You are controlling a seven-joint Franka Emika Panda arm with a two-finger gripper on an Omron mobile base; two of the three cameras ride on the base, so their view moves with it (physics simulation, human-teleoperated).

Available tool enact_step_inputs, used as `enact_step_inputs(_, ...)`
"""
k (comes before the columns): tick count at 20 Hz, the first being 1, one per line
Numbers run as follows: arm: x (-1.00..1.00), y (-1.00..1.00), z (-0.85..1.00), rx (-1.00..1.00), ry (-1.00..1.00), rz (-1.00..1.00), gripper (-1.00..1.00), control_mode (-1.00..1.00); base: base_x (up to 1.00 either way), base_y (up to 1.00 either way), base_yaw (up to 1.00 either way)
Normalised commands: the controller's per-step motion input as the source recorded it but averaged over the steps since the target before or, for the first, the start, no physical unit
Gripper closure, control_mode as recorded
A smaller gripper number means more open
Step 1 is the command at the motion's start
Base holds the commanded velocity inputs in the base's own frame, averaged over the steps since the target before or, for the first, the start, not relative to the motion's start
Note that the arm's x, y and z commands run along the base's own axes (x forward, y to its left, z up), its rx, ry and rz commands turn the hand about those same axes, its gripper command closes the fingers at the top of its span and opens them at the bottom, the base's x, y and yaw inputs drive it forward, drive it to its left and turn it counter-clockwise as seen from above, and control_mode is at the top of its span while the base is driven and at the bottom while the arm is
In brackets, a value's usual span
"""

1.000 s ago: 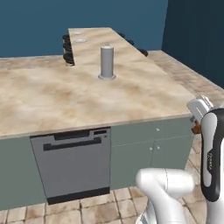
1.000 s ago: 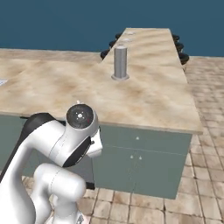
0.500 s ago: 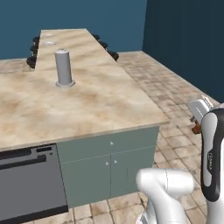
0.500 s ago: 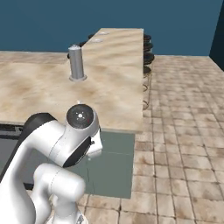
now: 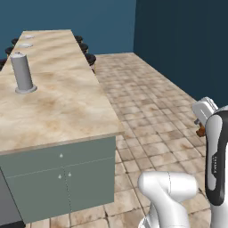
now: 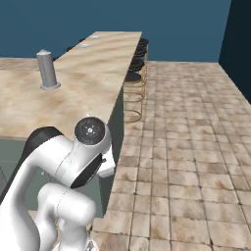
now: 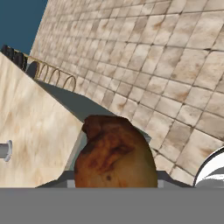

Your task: Take the chicken drumsticks from the pan and place one on each plate on the dining counter.

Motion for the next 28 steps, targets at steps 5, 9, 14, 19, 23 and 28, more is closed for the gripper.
enact_step_inputs(5,0.00,0.00,0.00,0.00,0.00,0.00,1.00,1.00,0.17,-1.00,-0.01)
enact_step_inputs(9,0.00,0.00,0.00,0.00,0.00,0.00,1.00,1.00,0.32,-1.00,-0.07)
enact_step_inputs(14,0.00,0.00,0.00,0.00,0.00,0.00,1.00,1.00,0.80,-1.00,0.00)
enact_step_inputs(19,0.00,0.00,0.00,0.00,0.00,0.00,1.00,1.00,1.00,-0.83,0.21)
enact_step_inputs(23,0.00,0.00,0.00,0.00,0.00,0.00,1.00,1.00,1.00,-0.61,0.39)
enact_step_inputs(28,0.00,0.00,0.00,0.00,0.00,0.00,1.00,1.00,1.00,-0.43,0.47)
